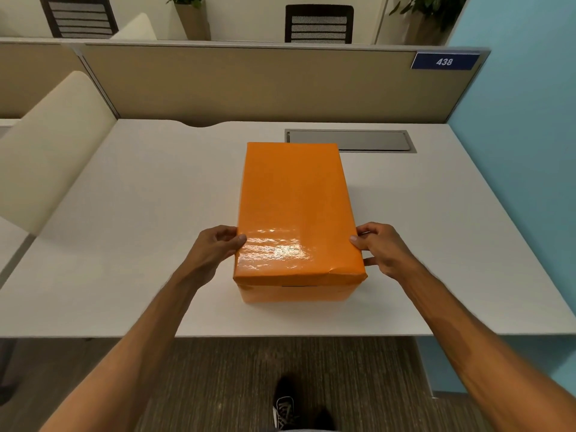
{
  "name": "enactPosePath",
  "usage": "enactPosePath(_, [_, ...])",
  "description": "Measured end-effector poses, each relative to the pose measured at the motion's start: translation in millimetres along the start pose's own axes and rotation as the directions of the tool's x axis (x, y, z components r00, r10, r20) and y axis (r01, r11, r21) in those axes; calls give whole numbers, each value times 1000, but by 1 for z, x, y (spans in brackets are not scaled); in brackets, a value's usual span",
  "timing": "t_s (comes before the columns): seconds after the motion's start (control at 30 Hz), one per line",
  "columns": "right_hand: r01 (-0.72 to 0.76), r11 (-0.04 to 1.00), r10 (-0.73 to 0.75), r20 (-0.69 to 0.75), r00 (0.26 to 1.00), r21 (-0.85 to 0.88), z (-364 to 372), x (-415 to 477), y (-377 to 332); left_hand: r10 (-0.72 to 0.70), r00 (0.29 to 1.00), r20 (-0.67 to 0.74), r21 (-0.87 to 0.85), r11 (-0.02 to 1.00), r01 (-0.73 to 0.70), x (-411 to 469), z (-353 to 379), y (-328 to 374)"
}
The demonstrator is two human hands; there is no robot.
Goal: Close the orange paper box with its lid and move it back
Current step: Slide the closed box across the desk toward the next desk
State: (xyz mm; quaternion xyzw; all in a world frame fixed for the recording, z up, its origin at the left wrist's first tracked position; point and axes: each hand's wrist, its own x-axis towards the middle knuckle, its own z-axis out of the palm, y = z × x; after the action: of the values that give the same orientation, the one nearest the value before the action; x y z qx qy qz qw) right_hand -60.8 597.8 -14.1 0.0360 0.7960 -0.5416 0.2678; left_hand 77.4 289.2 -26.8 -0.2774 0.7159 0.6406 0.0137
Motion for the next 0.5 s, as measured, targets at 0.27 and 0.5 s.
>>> enactPosePath(0.27, [-9,1000,9,-52,999,8,4,1,6,-23,1000,-2,-55,998,23,3,1,-1])
enactPosePath(0.5, [0,996,0,-2,1000,84,2,1,14,-24,1000,18,-99,995,25,3,7,2])
